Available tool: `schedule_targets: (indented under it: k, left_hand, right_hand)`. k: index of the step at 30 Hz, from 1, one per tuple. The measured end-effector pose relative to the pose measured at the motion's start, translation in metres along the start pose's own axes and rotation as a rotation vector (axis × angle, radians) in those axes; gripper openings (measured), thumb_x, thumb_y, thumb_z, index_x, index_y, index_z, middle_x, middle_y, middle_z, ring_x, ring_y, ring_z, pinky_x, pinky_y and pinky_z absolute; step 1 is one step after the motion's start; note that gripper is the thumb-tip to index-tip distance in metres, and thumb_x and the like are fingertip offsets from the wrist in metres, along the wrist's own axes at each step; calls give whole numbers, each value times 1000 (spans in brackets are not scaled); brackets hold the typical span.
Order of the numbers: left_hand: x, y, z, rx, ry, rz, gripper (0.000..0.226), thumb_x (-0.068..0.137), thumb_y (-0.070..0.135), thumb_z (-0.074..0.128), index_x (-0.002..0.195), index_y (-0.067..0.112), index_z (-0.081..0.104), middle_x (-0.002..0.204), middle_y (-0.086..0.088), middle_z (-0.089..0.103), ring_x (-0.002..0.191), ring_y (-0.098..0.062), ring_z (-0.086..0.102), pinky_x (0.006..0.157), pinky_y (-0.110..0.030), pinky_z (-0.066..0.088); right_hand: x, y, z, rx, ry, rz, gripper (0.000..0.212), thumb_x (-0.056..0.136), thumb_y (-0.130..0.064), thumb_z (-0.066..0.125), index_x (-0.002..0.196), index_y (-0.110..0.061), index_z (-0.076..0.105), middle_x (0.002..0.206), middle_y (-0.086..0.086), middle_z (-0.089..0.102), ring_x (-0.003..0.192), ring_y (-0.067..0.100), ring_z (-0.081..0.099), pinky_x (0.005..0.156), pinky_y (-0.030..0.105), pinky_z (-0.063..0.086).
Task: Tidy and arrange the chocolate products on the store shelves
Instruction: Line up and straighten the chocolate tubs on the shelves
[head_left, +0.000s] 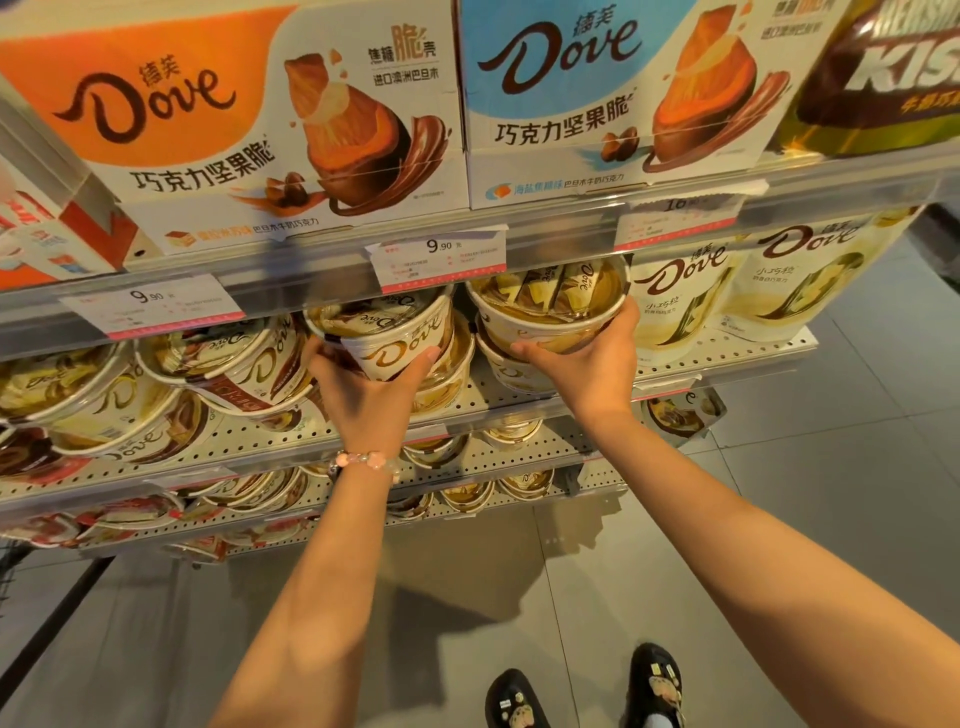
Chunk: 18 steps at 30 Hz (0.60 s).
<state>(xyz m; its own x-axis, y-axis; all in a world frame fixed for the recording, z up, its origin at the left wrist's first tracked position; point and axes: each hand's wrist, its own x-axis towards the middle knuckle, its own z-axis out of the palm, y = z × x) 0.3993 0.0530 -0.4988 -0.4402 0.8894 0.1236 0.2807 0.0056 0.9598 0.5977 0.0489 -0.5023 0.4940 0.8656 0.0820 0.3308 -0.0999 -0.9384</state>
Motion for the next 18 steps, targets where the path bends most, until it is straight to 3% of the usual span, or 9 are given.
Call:
schedule_targets:
  k: [2, 4, 7, 11, 14, 16, 18]
  left_hand:
    - [6, -4, -7, -17, -82, 10, 92, 55, 12, 89, 121, 14, 25, 131, -2, 41, 115, -5, 45, 97, -5, 33]
    - [11, -3, -13, -48, -164, -21, 88, 57, 9, 87, 120, 14, 26, 132, -6, 44, 118, -9, 48, 104, -22, 38]
    - [19, -4, -25, -39, -268, -17, 89, 58, 17, 87, 127, 11, 32, 132, -6, 48, 119, -11, 50, 106, -35, 40]
    - [28, -8, -38, 53, -399, 41, 85, 60, 29, 84, 132, 13, 42, 129, 1, 55, 117, -4, 52, 105, -33, 42]
    - [25, -9, -38, 55, -379, 73, 76, 64, 25, 82, 130, 15, 45, 128, 3, 55, 116, -1, 52, 104, -30, 42]
    - [19, -10, -30, -2, -303, 59, 84, 66, 9, 82, 136, 9, 35, 132, -2, 50, 114, 5, 51, 99, -21, 44]
    - [8, -11, -18, -29, -219, 39, 103, 63, 12, 85, 141, 9, 19, 143, -6, 36, 125, 3, 42, 102, -9, 33]
  right_hand:
    - [2, 2, -5, 25, -33, 11, 107, 49, -32, 93, 133, -10, 31, 121, -2, 55, 110, 9, 53, 88, 8, 43]
    - [4, 2, -10, 34, -65, 6, 102, 51, -28, 92, 130, -8, 32, 113, -6, 53, 104, 6, 51, 77, -4, 38]
    - [9, 4, -17, 37, -109, -16, 97, 51, -24, 92, 127, -6, 34, 104, -12, 51, 100, 7, 53, 74, -4, 39]
    - [14, 7, -23, 39, -184, -36, 94, 54, -21, 91, 127, -8, 33, 107, -11, 51, 103, 8, 52, 77, -3, 40]
    - [9, 9, -21, 57, -191, -69, 94, 59, -22, 89, 133, -8, 32, 119, -6, 49, 111, 8, 49, 90, 4, 40]
    - [1, 10, -16, 80, -142, -99, 95, 61, -21, 88, 136, -9, 31, 125, -4, 47, 118, 7, 47, 100, 13, 40]
    - [-10, 11, -6, 104, -65, -121, 103, 59, -22, 89, 140, -9, 27, 135, 1, 44, 126, 8, 42, 107, 20, 36]
